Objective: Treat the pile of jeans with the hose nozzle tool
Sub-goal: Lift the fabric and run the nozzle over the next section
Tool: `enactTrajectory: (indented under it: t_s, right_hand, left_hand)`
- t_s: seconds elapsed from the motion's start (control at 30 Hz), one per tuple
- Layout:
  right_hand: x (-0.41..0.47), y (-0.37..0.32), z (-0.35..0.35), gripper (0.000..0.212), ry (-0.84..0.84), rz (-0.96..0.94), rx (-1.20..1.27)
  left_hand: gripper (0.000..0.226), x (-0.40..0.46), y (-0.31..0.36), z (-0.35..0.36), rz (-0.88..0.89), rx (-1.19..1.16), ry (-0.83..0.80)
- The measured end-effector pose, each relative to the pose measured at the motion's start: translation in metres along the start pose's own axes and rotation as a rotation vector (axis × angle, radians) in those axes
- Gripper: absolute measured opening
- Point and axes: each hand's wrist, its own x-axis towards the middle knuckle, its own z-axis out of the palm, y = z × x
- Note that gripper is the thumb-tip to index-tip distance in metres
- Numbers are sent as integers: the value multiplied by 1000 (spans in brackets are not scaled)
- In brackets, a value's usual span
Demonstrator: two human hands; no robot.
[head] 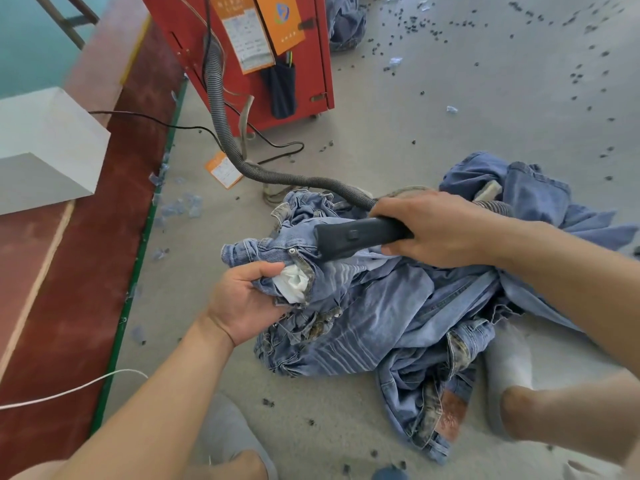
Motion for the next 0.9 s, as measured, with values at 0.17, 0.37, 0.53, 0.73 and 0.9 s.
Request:
enactTrajectory:
  t_s: [0.17, 0.37, 0.53, 0.73, 0.9]
  right_hand:
    - [1, -9, -5, 30, 72, -41, 97]
    - [-1, 6, -14, 29, 167, 10, 141]
    - [-5, 13, -19, 27, 91, 53, 79]
    - [0, -12, -2, 32, 85, -18, 71]
    - [0, -13, -5, 30, 149, -34, 125]
  left_hand:
    - [45, -1, 2, 3, 9, 26, -12]
    - [76, 0, 6, 6, 24, 31, 17]
    - [75, 0, 6, 5, 13, 0, 2]
    - [49, 1, 4, 8, 1, 19, -48]
    - [44, 0, 6, 12, 4, 36, -74]
